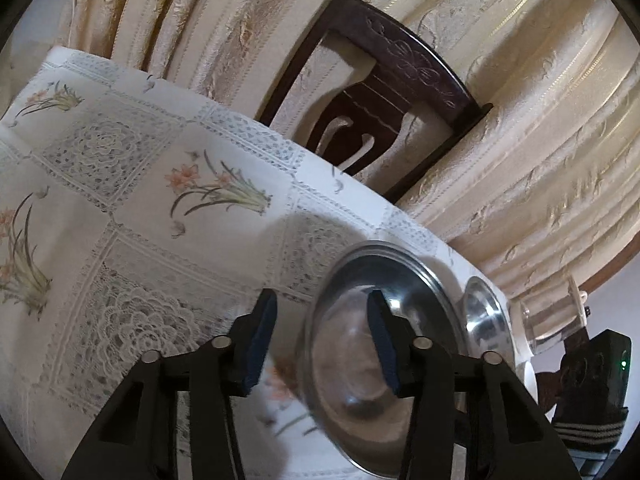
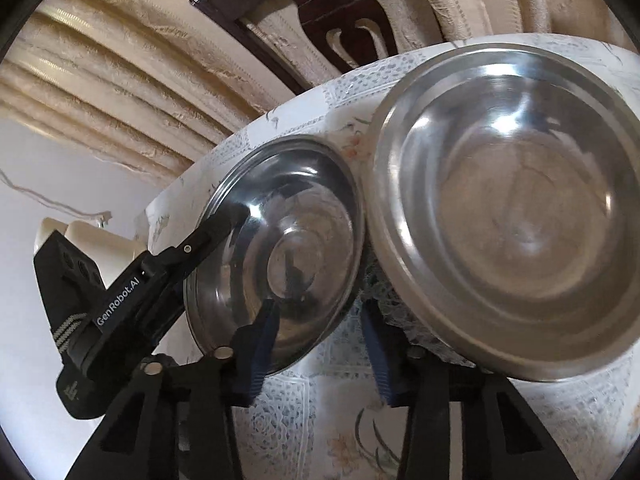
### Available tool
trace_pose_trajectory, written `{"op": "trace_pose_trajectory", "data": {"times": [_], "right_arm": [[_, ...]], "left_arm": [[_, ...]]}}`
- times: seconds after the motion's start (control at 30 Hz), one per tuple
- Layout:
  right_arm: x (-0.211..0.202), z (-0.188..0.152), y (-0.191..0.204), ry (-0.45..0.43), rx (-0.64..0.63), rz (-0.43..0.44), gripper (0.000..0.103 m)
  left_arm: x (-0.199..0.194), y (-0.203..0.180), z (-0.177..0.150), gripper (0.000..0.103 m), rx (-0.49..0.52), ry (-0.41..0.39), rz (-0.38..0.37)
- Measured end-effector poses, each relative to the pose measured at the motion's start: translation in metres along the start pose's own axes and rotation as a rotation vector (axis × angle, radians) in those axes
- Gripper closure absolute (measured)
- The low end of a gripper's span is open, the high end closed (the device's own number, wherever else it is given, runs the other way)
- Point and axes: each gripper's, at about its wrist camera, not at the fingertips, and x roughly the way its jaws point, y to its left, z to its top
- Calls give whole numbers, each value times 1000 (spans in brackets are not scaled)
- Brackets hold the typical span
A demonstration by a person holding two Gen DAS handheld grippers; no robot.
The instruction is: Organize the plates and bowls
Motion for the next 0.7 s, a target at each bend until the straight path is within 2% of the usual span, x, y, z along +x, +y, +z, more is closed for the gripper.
{"op": "trace_pose_trajectory", "data": {"times": [0.13, 0.27, 0.4, 0.7], "right_arm": [[1, 2, 7, -13, -39, -28, 64], [1, 2, 6, -15, -44, -33, 65], [0, 0, 12, -33, -73, -37, 65], [-28, -4, 29, -106, -149, -44, 65]], "left_arm": [[-2, -3, -2, 65, 15, 1, -21], [-4, -10, -3, 65, 45, -7, -10], [-7, -9, -2, 65, 32, -9, -16], [-40, -16, 10, 65, 26, -86, -54]]}}
